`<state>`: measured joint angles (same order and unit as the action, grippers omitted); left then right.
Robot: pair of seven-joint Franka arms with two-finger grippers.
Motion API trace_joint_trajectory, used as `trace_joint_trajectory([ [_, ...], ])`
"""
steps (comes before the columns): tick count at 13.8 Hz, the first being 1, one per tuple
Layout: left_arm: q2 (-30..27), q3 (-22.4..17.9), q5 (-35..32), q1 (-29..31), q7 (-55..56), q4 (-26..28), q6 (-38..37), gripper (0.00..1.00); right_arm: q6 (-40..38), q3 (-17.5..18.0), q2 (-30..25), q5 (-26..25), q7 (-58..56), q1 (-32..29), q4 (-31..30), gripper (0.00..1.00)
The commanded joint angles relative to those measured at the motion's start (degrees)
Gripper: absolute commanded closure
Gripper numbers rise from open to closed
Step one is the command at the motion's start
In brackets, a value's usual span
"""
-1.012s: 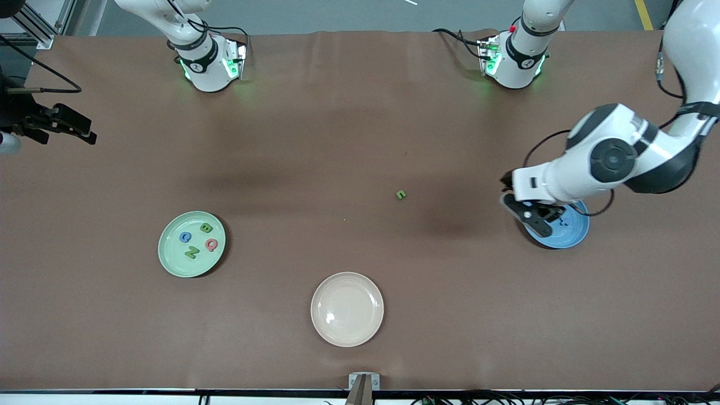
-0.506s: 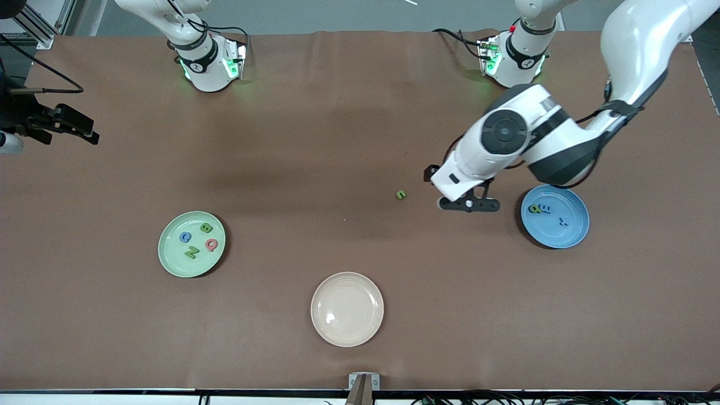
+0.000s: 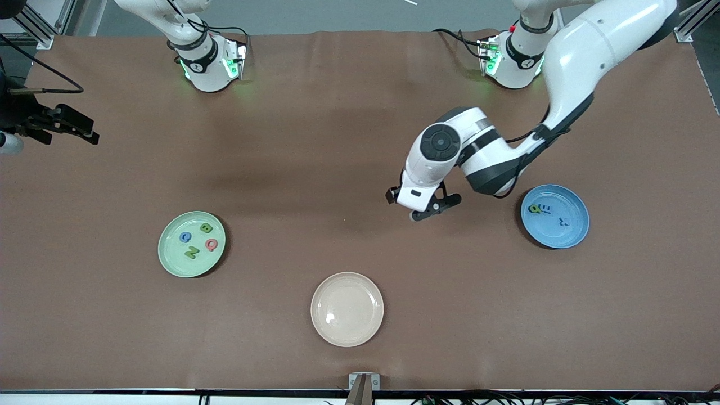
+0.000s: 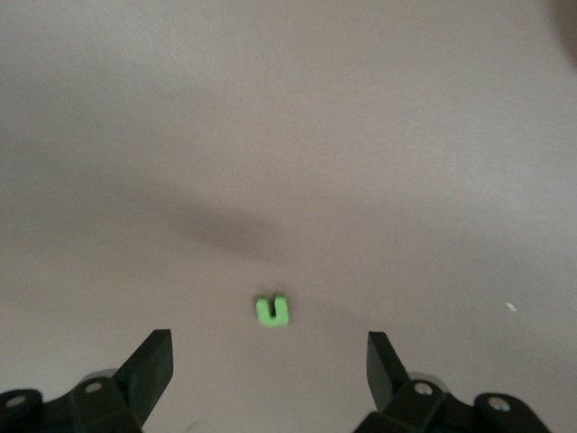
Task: Sort upper and lower case letters into plates
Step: 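Move the left gripper over the green u on the table, then lower the left gripper and close it on the green u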
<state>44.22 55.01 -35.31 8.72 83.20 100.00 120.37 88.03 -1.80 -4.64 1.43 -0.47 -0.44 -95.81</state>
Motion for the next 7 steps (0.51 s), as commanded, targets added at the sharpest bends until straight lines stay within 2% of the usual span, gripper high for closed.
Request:
trace_joint_trajectory([
  [1,-0.1,-7.88,-0.2,-8.17,5.2,0.37,4.78,0.06,0.65,0.22,-1.78,0.77,-0.67,-0.61,-1.92,0.0],
  [3,0.07,-10.18,-0.2,-10.13,5.92,0.99,5.05,0.08,0.65,0.22,-1.78,0.24,-0.67,-0.61,-1.92,0.0],
  [7,-0.19,-10.19,-0.11,-8.82,6.0,4.67,5.66,0.09,0.91,0.22,-1.78,-1.07,-0.67,-0.44,-1.83,0.0],
])
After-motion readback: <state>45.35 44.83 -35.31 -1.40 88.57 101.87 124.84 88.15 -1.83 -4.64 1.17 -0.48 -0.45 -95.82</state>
